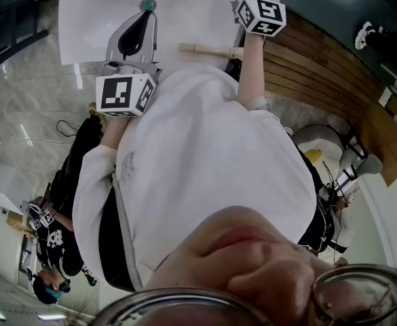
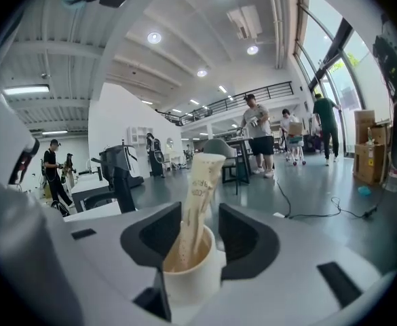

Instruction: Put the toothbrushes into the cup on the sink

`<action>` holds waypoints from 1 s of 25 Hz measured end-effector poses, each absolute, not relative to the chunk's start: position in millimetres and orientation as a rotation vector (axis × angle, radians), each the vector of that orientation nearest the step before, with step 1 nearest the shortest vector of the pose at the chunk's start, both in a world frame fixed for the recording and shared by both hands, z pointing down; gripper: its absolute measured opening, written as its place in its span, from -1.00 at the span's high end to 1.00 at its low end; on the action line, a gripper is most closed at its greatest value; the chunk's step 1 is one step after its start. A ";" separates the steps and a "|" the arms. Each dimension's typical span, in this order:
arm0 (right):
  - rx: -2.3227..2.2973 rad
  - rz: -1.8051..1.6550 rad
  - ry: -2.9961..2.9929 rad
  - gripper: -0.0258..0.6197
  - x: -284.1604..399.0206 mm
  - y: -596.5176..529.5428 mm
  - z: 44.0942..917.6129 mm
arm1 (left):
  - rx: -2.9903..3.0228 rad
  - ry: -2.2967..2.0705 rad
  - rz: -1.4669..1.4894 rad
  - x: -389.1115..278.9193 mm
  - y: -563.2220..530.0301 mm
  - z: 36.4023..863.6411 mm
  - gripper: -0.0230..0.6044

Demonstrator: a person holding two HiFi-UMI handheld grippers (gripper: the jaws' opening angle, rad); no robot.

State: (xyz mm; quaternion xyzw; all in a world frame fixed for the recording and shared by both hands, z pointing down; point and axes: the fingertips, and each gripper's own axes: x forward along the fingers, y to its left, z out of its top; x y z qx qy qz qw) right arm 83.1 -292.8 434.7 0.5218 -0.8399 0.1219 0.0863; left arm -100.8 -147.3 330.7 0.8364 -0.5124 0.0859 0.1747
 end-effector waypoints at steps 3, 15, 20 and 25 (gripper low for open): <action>1.564 0.356 -2.516 0.44 84.4 -290.4 424.1 | 2.378 -1.446 0.237 -99.9 -145.1 328.5 0.91; 1.741 0.368 -2.664 0.44 118.7 -248.6 337.5 | 2.444 -1.376 0.202 -87.6 -131.6 318.9 0.91; 1.794 0.336 -2.726 0.53 134.5 -214.2 300.6 | 2.463 -1.345 0.191 -80.1 -122.9 318.7 0.91; 1.860 0.302 -2.708 0.73 148.6 -172.0 283.6 | 2.480 -1.336 0.178 -79.2 -112.2 314.9 0.91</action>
